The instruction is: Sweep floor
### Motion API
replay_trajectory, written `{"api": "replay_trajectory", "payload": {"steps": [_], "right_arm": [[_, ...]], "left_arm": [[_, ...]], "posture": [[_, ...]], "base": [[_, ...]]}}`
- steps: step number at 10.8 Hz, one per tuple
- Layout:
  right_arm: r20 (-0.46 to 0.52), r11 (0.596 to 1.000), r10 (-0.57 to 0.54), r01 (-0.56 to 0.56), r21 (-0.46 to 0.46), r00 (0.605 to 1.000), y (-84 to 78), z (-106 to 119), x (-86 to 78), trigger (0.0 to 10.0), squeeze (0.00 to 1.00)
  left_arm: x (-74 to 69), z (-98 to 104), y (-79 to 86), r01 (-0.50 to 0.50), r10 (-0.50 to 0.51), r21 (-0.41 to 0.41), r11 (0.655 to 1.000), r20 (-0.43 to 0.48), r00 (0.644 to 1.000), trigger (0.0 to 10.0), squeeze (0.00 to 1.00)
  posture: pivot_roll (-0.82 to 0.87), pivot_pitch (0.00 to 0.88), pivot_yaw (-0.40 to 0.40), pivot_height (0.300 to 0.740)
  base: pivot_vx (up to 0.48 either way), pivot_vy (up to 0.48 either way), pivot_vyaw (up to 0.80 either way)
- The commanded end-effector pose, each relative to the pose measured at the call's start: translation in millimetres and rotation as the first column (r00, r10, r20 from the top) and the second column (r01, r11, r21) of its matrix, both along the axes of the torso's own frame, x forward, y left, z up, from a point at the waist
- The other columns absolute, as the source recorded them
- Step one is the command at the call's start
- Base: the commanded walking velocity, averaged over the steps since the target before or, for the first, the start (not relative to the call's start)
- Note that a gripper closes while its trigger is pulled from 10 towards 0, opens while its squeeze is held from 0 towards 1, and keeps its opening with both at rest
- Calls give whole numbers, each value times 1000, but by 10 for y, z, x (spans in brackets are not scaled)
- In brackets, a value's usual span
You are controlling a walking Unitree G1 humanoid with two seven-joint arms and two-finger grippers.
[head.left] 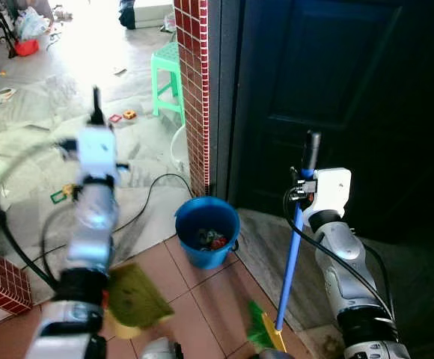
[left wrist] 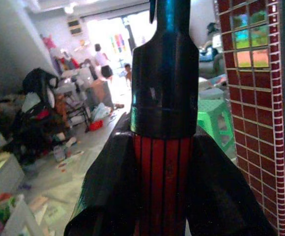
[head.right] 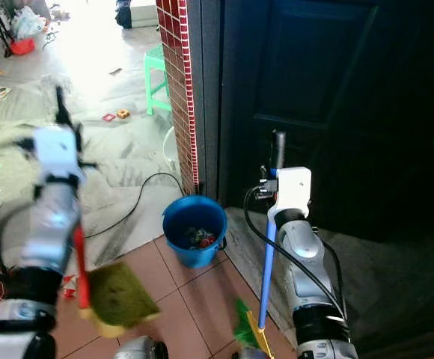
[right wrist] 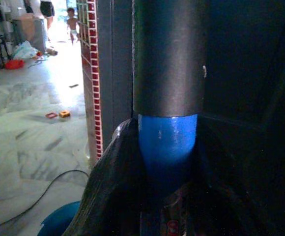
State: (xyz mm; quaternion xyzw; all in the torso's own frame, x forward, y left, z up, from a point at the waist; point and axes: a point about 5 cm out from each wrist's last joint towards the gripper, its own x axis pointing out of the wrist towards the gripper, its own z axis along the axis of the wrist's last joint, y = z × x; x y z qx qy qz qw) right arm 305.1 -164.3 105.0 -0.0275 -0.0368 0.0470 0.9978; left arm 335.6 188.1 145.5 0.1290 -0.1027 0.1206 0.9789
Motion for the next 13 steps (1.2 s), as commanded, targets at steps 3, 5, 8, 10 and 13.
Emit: {"api": "replay_trajectory", "payload": {"steps": [3, 5, 8, 10, 13], "right_arm": [[37, 999, 46, -46, 12, 998, 98, 67, -13, 10000, 451], [34, 996, 84, -85, 24, 996, 151, 61, -42, 10000, 0], [44, 994, 101, -102, 26, 994, 193, 98, -21, 10000, 0], [43, 992, 109, -111, 54, 993, 248, 76, -28, 10000, 0], [37, 993, 96, -98, 69, 995, 263, 77, 13, 10000, 0]], "left_arm": [[-36, -193, -136, 3, -3, -5, 1000, -36, 999, 10000, 0], [-48, -260, -227, 45, -48, -54, 998, -51, 998, 10000, 0], [-52, -296, -310, 71, -76, -100, 992, -50, 996, 10000, 0], [-108, -387, -369, 93, -103, -120, 988, -74, 992, 10000, 0], [-135, -438, -450, 120, -134, -144, 982, -92, 987, 10000, 0]], "posture": [[-120, 0, 32, 740], [-122, 0, 31, 740], [-120, 0, 33, 740], [-115, 0, 39, 740], [-111, 0, 40, 740]], "base": [[0, 0, 529], [0, 0, 794], [0, 0, 788], [0, 480, 387], [0, 480, 0]]}}
